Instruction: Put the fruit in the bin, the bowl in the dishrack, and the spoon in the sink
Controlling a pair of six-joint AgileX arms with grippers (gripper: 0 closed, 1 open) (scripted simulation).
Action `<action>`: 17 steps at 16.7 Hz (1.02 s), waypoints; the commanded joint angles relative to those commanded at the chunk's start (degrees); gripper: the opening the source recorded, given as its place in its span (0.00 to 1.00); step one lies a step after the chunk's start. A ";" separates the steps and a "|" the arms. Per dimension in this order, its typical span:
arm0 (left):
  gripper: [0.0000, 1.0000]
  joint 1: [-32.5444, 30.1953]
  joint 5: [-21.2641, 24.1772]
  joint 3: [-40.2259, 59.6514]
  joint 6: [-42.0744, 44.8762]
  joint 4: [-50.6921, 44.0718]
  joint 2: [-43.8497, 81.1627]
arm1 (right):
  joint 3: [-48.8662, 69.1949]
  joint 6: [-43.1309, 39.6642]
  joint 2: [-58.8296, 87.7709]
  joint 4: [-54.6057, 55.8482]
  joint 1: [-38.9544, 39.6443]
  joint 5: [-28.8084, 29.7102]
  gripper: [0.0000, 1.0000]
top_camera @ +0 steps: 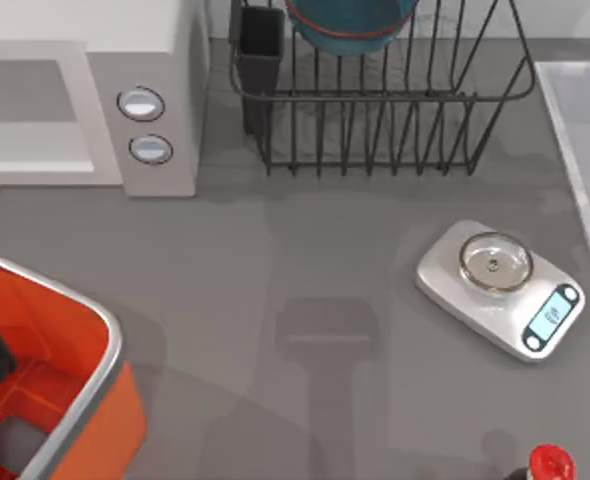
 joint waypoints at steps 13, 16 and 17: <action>1.00 0.00 0.00 0.00 0.00 0.00 0.00 | 18.80 1.99 13.41 -3.22 0.11 -2.14 0.00; 1.00 0.00 0.00 0.00 0.00 0.00 0.00 | 15.13 2.12 12.32 -0.73 0.05 -2.11 0.00; 1.00 0.00 0.00 0.00 0.00 0.00 0.00 | 13.12 2.17 11.73 0.67 0.02 -2.10 0.00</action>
